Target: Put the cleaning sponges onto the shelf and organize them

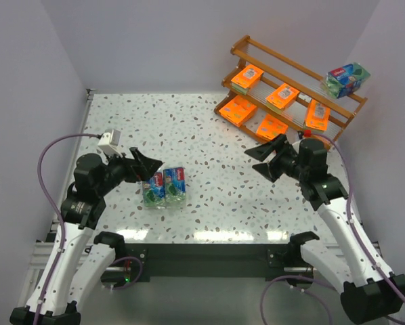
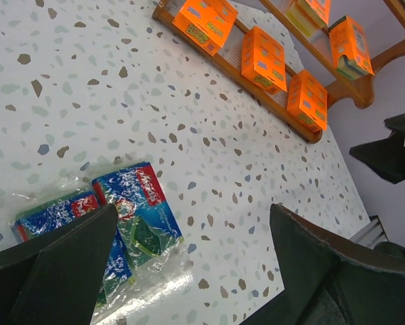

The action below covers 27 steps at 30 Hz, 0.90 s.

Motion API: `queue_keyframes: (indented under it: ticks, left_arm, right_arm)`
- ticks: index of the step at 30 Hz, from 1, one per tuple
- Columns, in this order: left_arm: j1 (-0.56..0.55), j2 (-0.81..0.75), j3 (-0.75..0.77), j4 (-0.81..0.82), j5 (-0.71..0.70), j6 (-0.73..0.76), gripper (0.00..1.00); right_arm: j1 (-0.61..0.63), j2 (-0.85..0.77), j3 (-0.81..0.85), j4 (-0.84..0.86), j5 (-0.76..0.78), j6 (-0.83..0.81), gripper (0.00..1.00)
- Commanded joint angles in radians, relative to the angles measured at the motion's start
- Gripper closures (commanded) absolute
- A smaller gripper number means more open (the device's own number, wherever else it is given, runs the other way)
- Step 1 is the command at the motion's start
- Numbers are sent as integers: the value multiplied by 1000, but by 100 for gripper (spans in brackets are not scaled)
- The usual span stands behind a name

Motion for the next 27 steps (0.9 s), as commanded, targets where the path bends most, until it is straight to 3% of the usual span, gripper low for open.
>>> queue_keyframes:
  ticks: [1,10,15,20,24,27]
  left_arm:
    - [-2,1,-6,34,5,-12,0]
    - [-2,68,57,77,34,-20,0]
    - [-2,113,104,148,95,-15,0]
    - [-7,379,325,243,290,-2,0]
    - [-66,579,622,186,312,60,0]
    - [-83,668,712,163,304,70,0]
  right_arm:
    - [82,-18,-69,-10,88,-34,25]
    - [218,56,-198,133,127,-2,25]
    - [239,58,-181,91,176,-36,24]
    - [241,62,-212,33,196,-111,23]
    - [241,45,-239,22,231,-145,23]
    - [239,-7,-209,47,258,-140,23]
